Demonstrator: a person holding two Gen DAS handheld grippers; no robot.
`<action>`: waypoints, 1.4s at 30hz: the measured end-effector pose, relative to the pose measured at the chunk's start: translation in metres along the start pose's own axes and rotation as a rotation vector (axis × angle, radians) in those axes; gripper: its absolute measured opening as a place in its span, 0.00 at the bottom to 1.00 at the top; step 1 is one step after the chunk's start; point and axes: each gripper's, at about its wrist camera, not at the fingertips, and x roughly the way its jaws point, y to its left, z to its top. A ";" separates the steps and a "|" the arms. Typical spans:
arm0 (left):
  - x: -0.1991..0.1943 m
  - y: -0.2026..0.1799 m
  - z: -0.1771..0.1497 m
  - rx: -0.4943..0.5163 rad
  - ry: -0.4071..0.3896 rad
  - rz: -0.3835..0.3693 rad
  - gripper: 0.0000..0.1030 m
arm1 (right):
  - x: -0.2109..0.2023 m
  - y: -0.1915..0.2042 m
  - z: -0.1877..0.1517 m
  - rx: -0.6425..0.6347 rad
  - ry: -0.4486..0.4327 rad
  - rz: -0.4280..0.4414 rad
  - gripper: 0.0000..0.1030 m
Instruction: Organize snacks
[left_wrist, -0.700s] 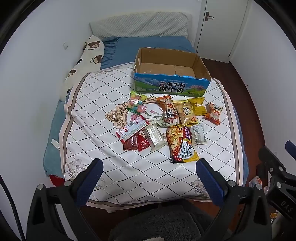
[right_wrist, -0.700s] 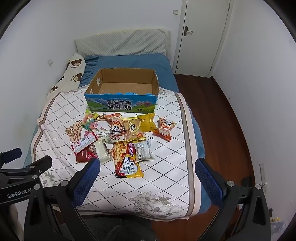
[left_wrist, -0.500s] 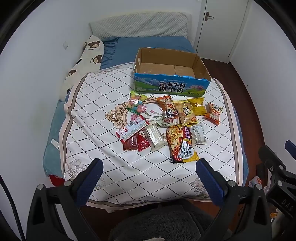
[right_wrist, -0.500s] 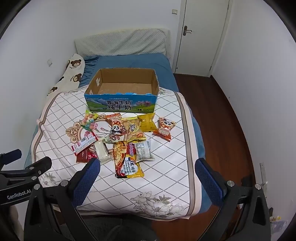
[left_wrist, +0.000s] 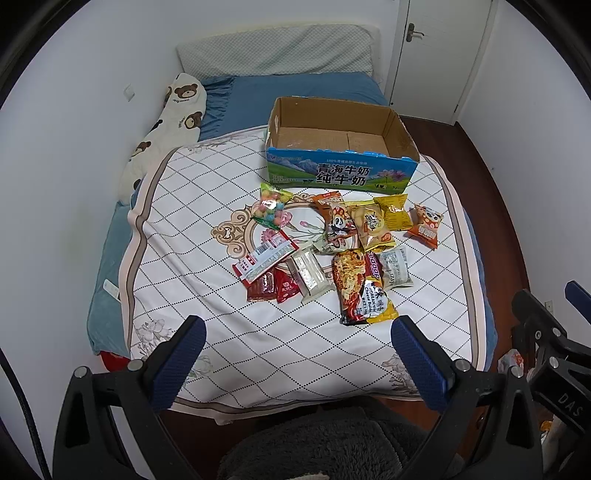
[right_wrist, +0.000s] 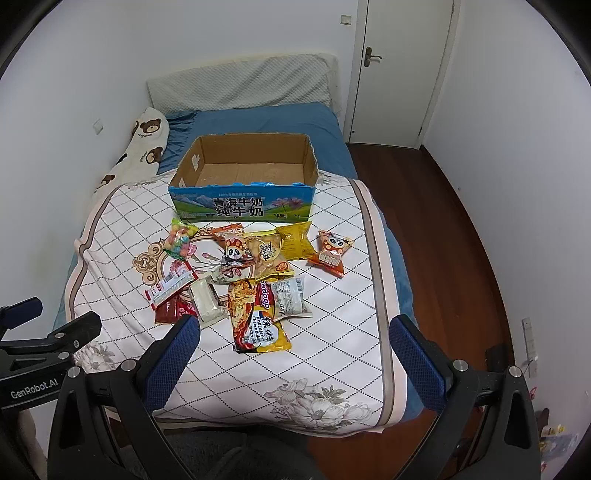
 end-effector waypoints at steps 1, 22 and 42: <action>0.000 0.001 0.000 0.001 -0.001 0.000 1.00 | -0.001 0.000 0.000 0.001 -0.001 -0.001 1.00; -0.007 -0.001 0.004 0.007 -0.013 -0.020 1.00 | -0.008 -0.005 0.003 0.023 -0.032 -0.015 1.00; -0.012 -0.005 0.003 0.002 -0.022 -0.026 1.00 | -0.015 -0.005 0.002 0.018 -0.046 -0.021 1.00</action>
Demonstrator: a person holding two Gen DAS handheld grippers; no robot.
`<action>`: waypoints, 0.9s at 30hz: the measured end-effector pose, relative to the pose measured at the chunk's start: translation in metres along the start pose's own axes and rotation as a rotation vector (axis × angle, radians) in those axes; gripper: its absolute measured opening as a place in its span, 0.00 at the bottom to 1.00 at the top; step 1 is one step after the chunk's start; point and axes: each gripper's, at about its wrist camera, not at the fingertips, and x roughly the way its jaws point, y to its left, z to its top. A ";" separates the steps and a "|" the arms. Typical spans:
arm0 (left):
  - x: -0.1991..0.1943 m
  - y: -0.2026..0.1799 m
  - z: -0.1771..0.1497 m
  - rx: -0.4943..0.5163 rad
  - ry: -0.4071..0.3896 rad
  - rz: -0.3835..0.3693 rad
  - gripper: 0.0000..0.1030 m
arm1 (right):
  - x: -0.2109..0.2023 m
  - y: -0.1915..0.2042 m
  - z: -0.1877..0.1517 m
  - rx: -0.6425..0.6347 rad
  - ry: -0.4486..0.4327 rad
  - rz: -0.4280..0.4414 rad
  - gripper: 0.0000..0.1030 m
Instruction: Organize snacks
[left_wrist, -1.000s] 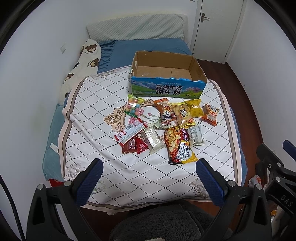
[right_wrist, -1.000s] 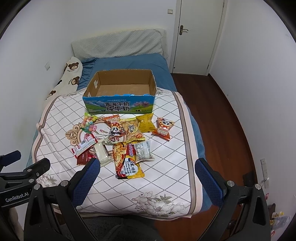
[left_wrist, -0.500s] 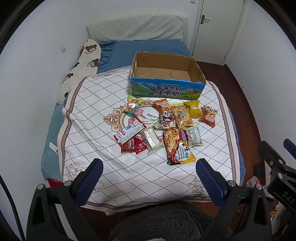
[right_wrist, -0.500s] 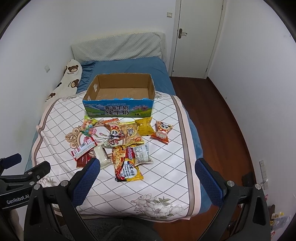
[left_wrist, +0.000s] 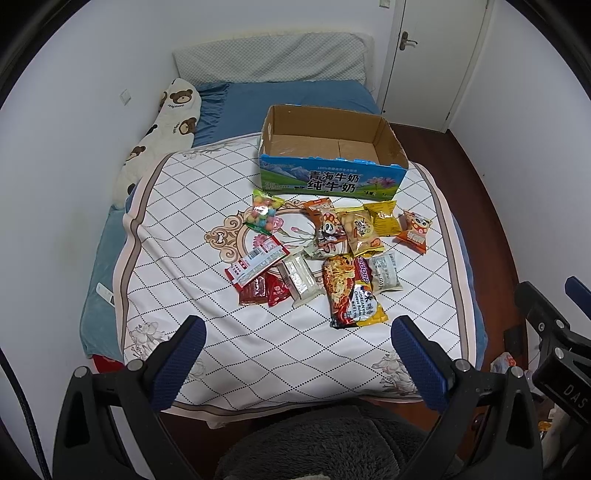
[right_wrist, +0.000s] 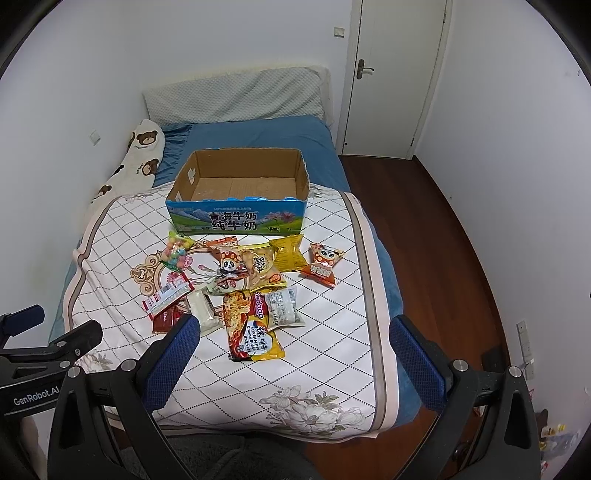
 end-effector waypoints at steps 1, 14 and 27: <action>0.000 0.000 0.000 -0.001 0.000 0.000 1.00 | -0.001 -0.001 0.000 -0.001 -0.001 0.001 1.00; -0.002 -0.002 -0.001 -0.001 0.000 -0.002 1.00 | -0.004 -0.003 -0.003 0.003 0.000 0.006 1.00; -0.006 -0.004 -0.002 -0.003 -0.006 -0.003 1.00 | -0.006 -0.002 -0.006 0.004 0.002 0.011 1.00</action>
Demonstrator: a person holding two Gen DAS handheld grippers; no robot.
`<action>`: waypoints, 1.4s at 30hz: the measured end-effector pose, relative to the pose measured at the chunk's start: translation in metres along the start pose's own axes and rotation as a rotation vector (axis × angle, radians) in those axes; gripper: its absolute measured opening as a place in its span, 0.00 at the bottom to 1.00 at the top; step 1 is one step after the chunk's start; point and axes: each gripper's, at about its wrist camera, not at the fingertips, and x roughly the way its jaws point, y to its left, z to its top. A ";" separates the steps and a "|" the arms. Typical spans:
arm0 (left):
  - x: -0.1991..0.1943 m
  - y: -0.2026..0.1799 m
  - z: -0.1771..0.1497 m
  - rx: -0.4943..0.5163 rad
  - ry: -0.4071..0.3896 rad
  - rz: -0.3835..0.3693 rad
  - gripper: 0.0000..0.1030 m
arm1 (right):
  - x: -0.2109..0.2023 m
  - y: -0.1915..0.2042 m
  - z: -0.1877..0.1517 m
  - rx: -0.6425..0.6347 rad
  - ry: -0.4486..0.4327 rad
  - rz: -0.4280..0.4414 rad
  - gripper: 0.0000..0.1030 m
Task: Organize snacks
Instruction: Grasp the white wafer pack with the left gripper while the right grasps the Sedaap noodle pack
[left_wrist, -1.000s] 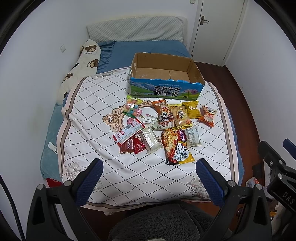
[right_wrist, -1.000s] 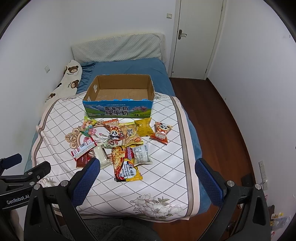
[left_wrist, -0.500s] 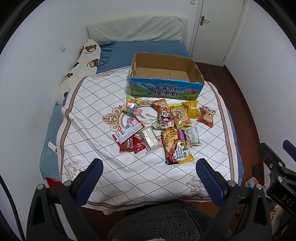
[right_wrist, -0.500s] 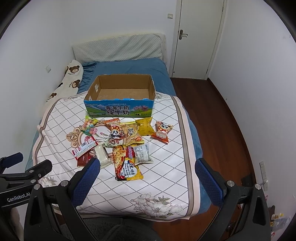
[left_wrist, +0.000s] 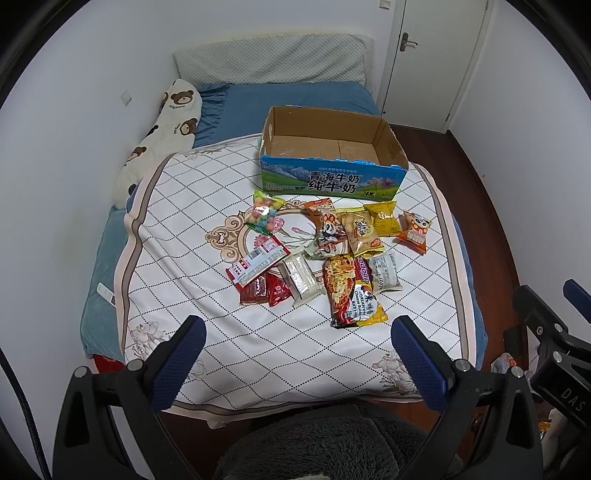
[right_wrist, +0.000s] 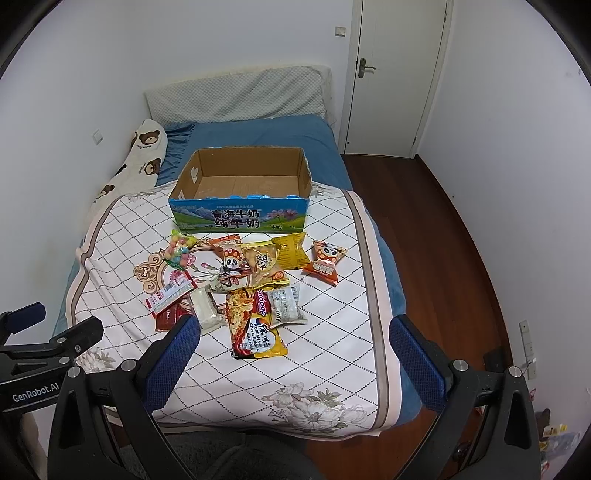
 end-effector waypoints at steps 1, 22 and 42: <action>0.000 0.000 0.000 0.000 -0.001 -0.001 1.00 | 0.000 0.000 0.000 0.001 0.000 0.000 1.00; 0.234 0.071 -0.001 -0.134 0.319 0.139 0.95 | 0.289 0.048 -0.039 0.042 0.363 0.159 0.96; 0.394 0.025 0.050 -0.117 0.456 -0.038 0.55 | 0.433 0.082 -0.066 0.063 0.574 0.231 0.80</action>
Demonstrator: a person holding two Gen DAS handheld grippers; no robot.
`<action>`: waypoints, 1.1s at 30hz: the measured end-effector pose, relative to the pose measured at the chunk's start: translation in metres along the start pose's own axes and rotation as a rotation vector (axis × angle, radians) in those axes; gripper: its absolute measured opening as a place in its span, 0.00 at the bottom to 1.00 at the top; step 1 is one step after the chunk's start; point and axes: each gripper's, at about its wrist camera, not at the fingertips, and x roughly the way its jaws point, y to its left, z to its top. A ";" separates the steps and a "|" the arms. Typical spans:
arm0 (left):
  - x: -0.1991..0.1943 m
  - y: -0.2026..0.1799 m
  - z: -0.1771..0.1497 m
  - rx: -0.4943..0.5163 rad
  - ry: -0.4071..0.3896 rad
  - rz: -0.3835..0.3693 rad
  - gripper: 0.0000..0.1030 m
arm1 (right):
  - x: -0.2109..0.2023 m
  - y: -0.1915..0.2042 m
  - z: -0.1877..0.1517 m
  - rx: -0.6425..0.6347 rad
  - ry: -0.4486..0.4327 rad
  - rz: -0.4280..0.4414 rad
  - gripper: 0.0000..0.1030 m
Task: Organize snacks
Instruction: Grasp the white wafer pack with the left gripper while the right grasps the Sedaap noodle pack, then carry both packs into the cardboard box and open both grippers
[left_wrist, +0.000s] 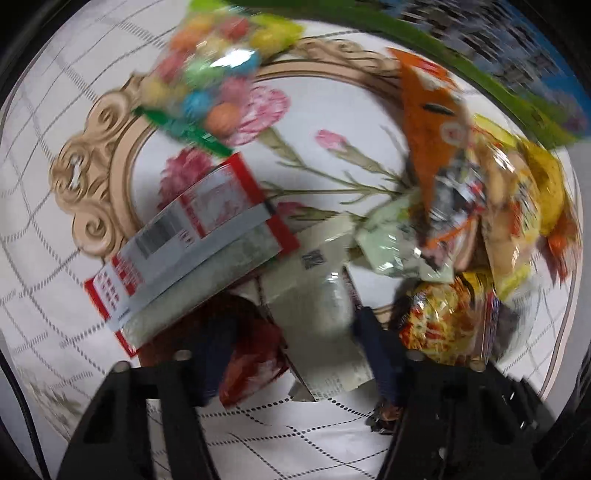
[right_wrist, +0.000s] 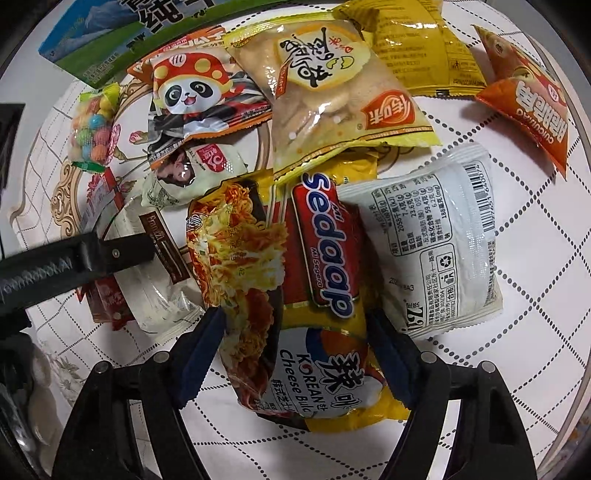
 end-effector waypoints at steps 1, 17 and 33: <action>-0.001 -0.004 -0.003 0.037 -0.006 0.020 0.50 | 0.003 0.002 0.000 -0.009 0.003 -0.010 0.81; 0.049 0.029 -0.017 0.043 0.084 -0.018 0.56 | 0.043 0.029 -0.016 0.004 0.103 -0.061 0.91; -0.034 0.028 -0.081 0.177 -0.057 -0.027 0.51 | 0.021 0.050 -0.064 0.051 0.034 -0.041 0.86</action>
